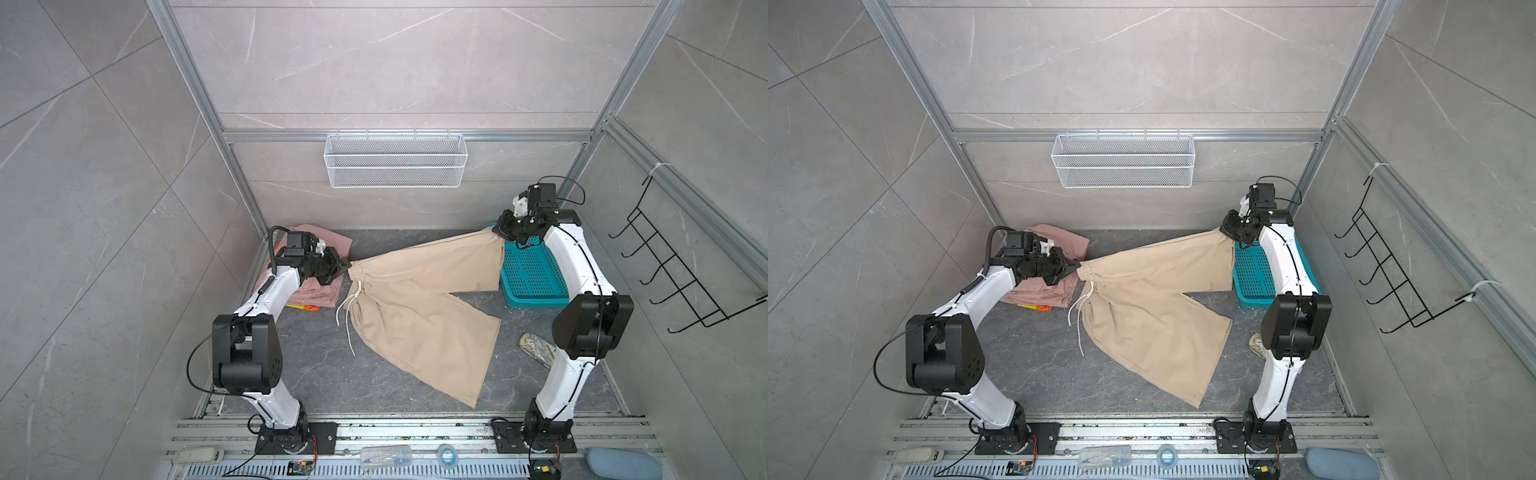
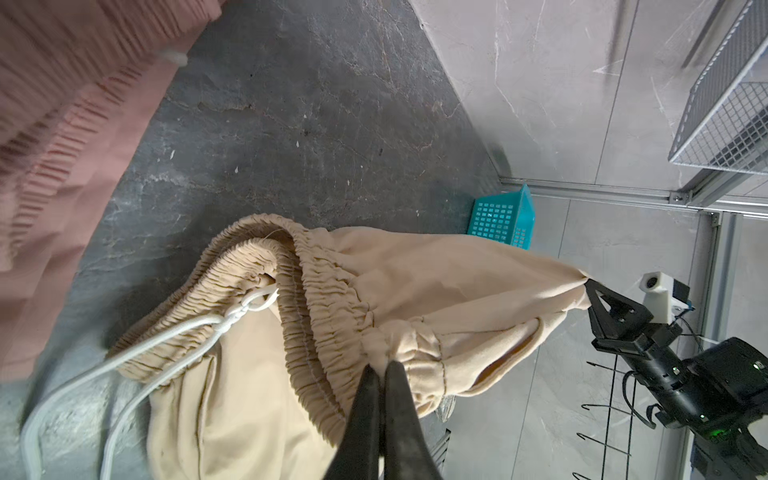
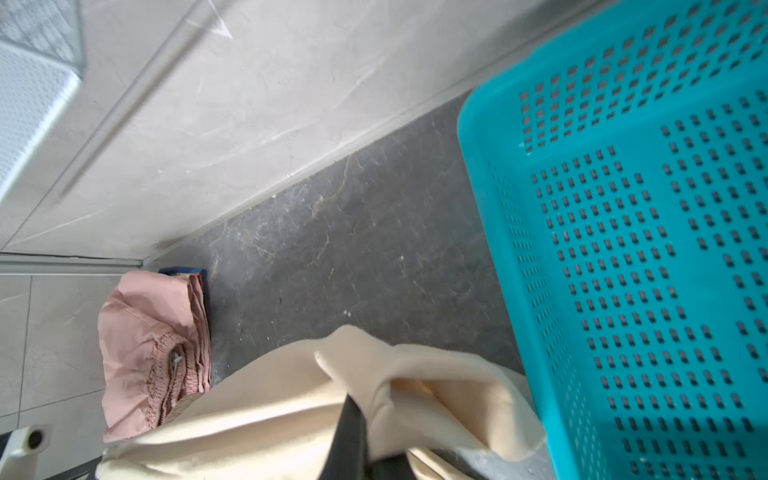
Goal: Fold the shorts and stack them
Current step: 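Lower the stretched beige shorts flat onto the table with both grippers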
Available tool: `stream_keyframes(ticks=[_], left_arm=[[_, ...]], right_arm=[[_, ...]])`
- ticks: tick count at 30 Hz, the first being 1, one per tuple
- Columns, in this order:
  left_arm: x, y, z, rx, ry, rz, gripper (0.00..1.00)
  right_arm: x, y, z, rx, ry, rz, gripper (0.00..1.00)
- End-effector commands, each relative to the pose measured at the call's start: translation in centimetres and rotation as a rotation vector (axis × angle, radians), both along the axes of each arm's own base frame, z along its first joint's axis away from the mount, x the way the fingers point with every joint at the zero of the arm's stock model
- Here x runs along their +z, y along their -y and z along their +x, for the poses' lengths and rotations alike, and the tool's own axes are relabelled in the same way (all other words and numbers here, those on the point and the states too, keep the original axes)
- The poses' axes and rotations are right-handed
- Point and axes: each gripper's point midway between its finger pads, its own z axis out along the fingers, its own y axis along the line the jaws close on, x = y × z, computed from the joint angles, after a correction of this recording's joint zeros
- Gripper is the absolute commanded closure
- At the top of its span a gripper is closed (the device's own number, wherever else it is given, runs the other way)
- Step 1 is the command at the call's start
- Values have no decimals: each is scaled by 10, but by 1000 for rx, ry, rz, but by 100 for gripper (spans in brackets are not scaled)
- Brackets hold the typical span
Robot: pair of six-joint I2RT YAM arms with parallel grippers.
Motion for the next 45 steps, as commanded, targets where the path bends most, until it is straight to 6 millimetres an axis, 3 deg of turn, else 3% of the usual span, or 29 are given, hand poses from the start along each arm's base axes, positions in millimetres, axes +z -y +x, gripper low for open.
stream_keyframes(ticks=[1,5,9,15,20,23,26,32,36,40,45], left_arm=[[23,-14,38,26,104,24,100],[47,-10,67,13,178,4,100],[38,-13,79,13,175,7,100],[-1,-16,73,9,123,-8,100],[-33,-23,49,27,43,9,100],[-48,-31,33,67,8,12,98],[-58,-32,19,90,-10,-4,96],[-78,-34,-5,111,-60,4,88],[-67,-36,-8,115,-35,15,78],[-61,-35,-8,107,-33,16,72],[-62,-35,-13,110,-62,-1,62]], right_arm=[[52,29,16,-103,133,-47,100],[77,23,-7,-86,143,-25,100],[61,2,-46,-65,128,37,100],[-14,-44,-133,17,-17,20,100],[-101,-84,-225,87,-197,41,100],[-150,-90,-270,77,-286,54,100],[-188,-84,-295,55,-363,56,100],[-224,-87,-308,65,-451,65,100],[-233,-86,-309,64,-466,52,100],[-239,-80,-296,59,-474,-20,100],[-246,-74,-258,44,-477,-105,100]])
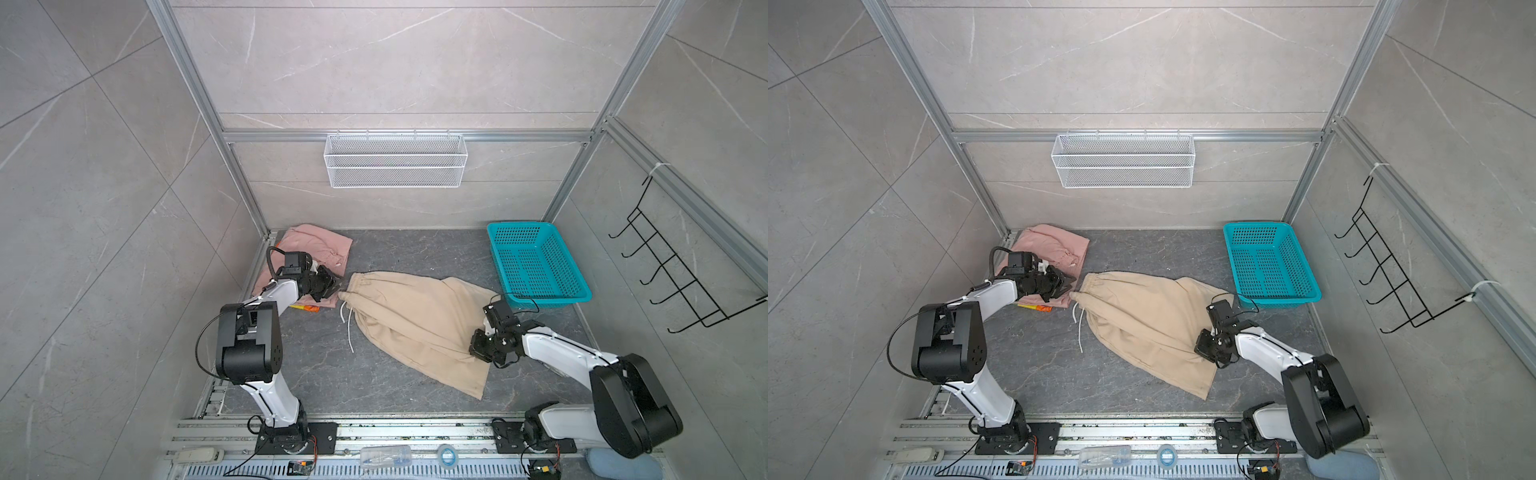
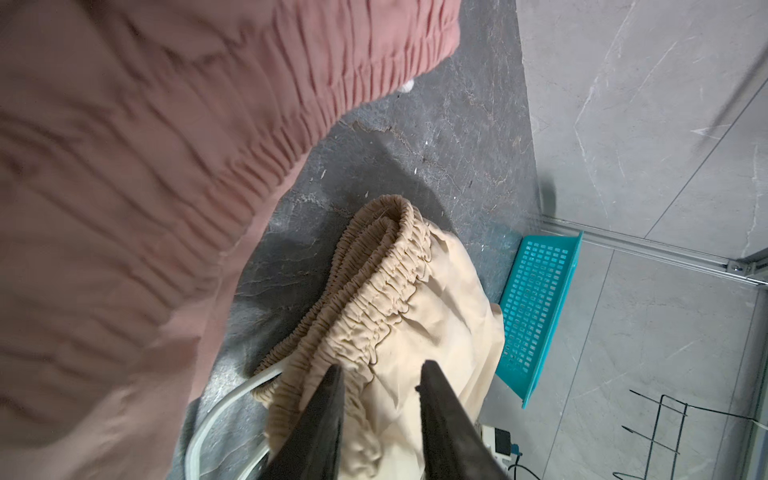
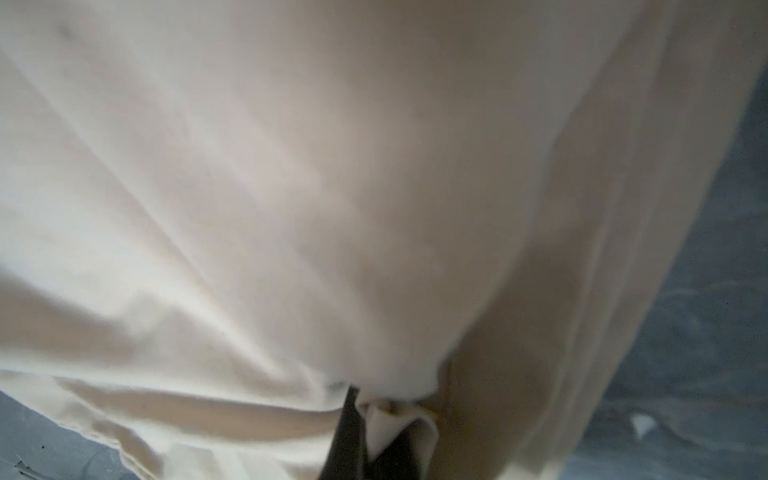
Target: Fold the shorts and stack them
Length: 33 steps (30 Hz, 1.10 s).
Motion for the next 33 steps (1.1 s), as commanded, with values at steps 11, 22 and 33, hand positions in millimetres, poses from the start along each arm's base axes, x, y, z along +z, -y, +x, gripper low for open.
stream_keyframes(ticks=[11,22,33], left_arm=[[85,33,3,-35,122,-129,50],[12,70,-2,-72,5,-155,29],[-38,42,-30,-30,-117,-83,29]], right_arm=[[20,13,139,14,118,-179,100],[156,2,152,67,326,-131,100],[63,21,31,64,123,-153,100]])
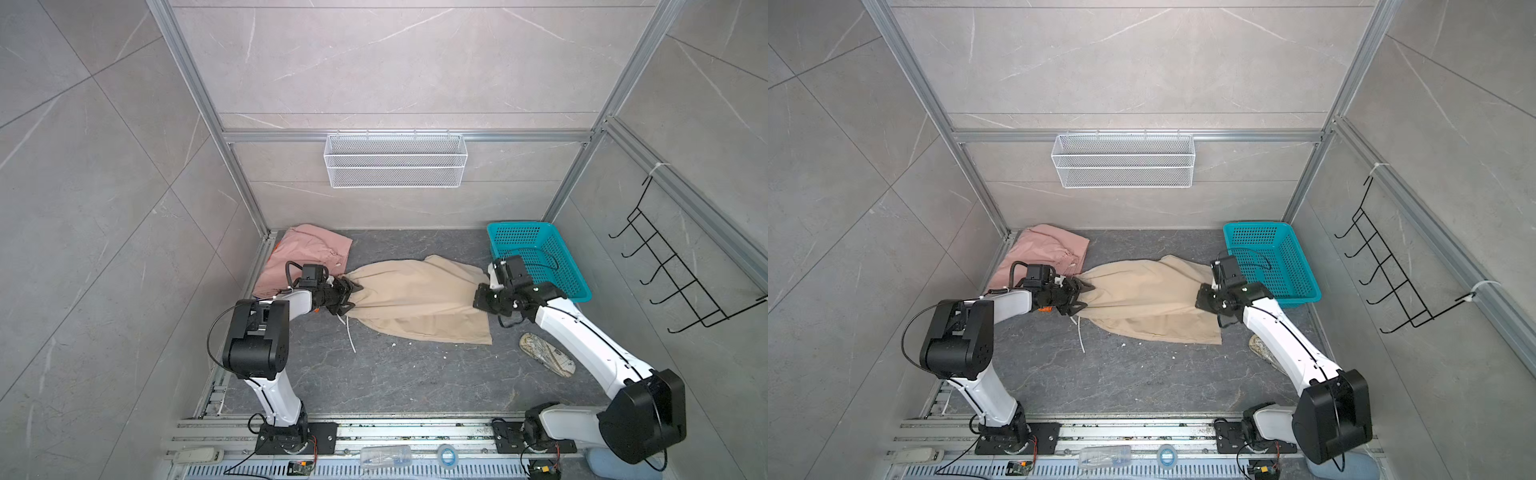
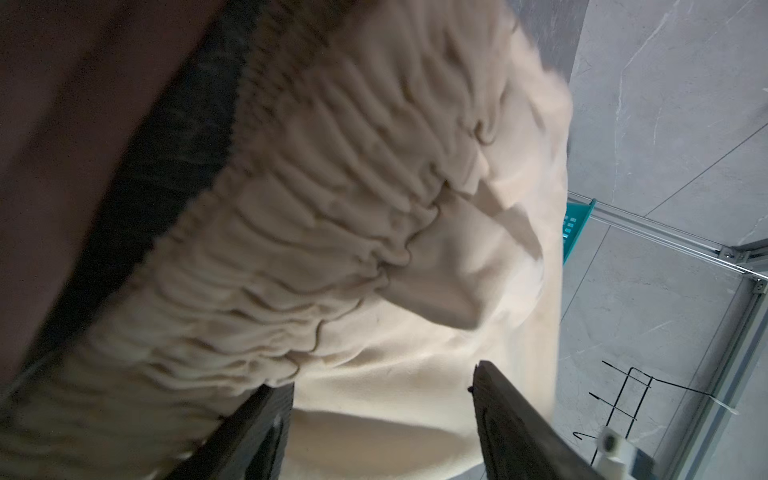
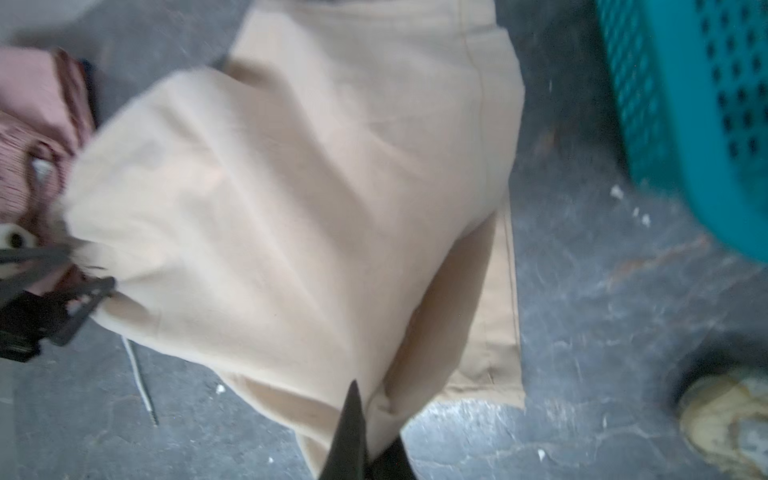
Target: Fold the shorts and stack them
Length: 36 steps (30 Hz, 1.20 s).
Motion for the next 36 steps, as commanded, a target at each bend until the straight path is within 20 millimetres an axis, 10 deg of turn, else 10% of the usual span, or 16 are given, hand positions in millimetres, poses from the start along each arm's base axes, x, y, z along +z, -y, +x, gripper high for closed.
stream_keyframes(ticks=[1,12,21,26,30,36], left_arm=[[-5,-9,1,-1,9,54,29],[-16,-18,-13,-44,-37,144,29],[17,-9,-11,-89,37,132,28],[59,19,-10,-190,151,196,21],[53,38,-11,-202,140,153,20],[13,30,-25,-163,52,139,20]], right_arm=[[-55,11,-32,-41,-144,-32,100],[-97,21,-40,-63,-229,-96,79],[14,41,1,-77,-11,-145,30],[40,6,49,-43,62,9,6],[18,-39,91,-23,68,232,1],[-39,-34,102,-30,-35,193,1]])
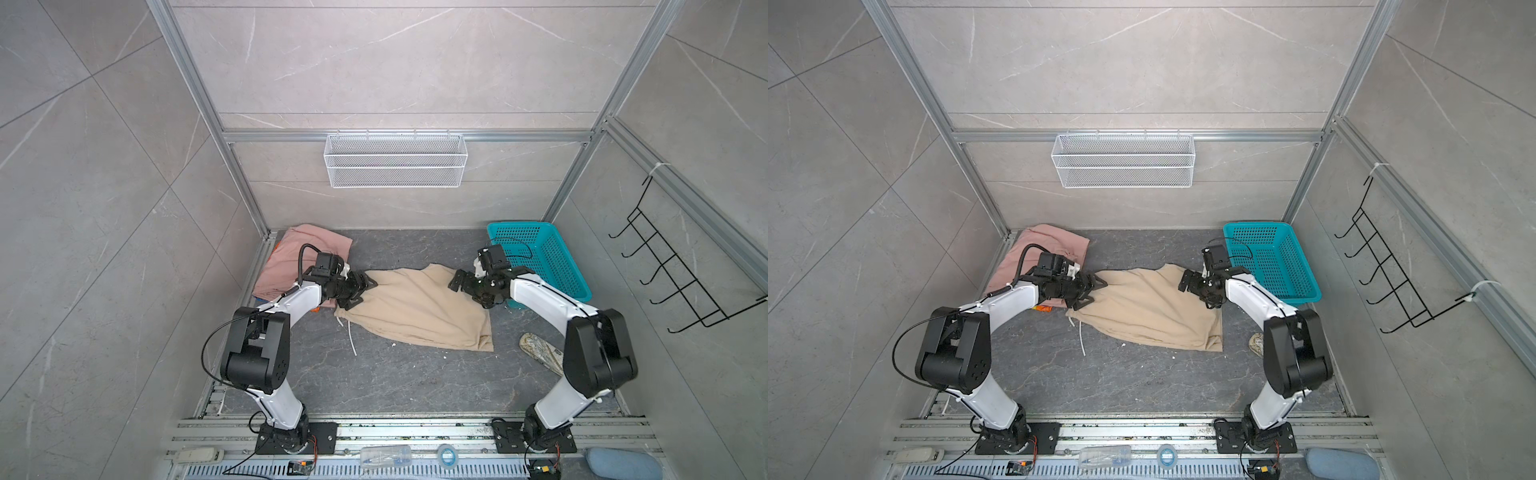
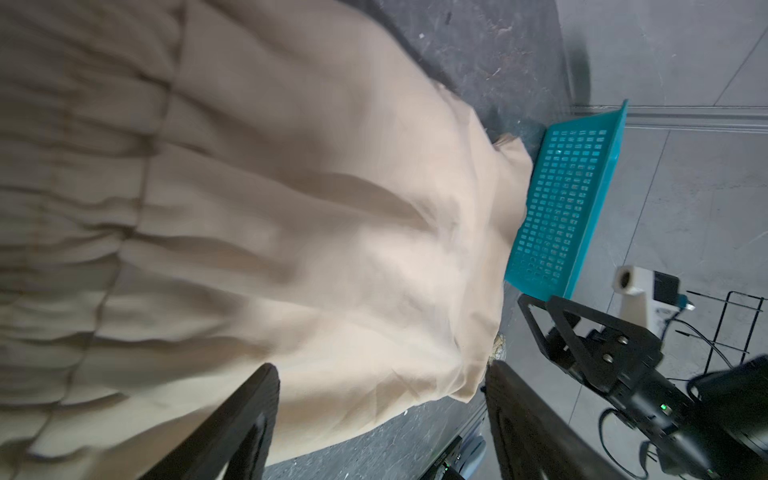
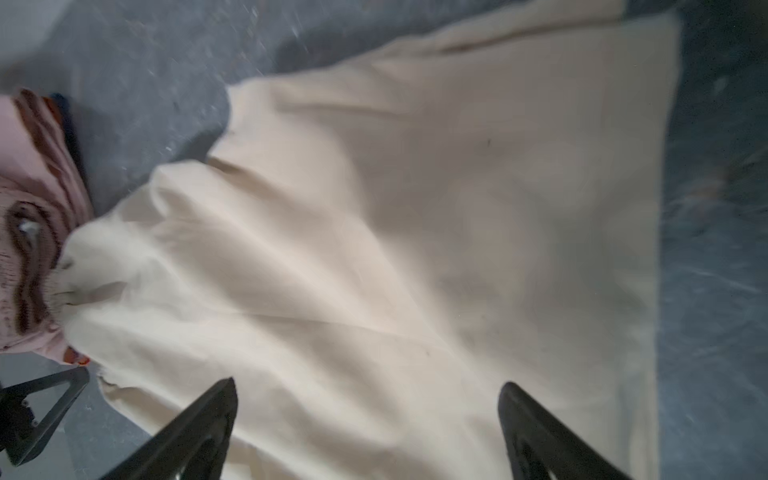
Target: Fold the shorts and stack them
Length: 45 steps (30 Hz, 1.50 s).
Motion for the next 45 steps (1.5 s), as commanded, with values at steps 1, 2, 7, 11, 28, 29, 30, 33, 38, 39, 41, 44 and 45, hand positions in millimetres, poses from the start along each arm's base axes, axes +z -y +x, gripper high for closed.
stream_keyframes(ticks=[1,2,7,11,28,29,30,33,38,39,41,44,45], left_arm=[[-24,-10,-7,35,-63,0,20],[-30,-13,-10,40,-76,0,20],[-49,-29,-20,84,-124,-2,20],[-60,-34,-31,90,-155,9,20],[47,24,3,-7,64,-60,19],[51,34,5,-25,69,-67,19],[53,42,8,-36,75,-74,19],[51,63,15,-54,79,-97,19],[23,85,24,-71,37,-118,19],[16,87,26,-64,28,-129,19],[-3,88,30,-52,-3,-130,11],[-26,87,32,-45,-49,-133,9],[-31,86,32,-37,-60,-136,8]], right_arm=[[-9,2,10,-2,1,31,1],[-21,8,8,-8,-27,20,1],[-54,40,16,-46,-82,-17,1],[-59,47,37,-32,-74,-72,1],[27,38,-34,50,31,-111,1],[20,38,-47,48,15,-102,1],[13,40,-59,44,-4,-95,1],[-1,45,-87,41,-44,-93,1],[-22,39,-115,42,-101,-21,1],[-25,37,-116,42,-106,-4,1],[-32,32,-118,44,-121,25,1],[-46,35,-118,41,-156,10,1],[-50,38,-118,37,-165,3,1]])
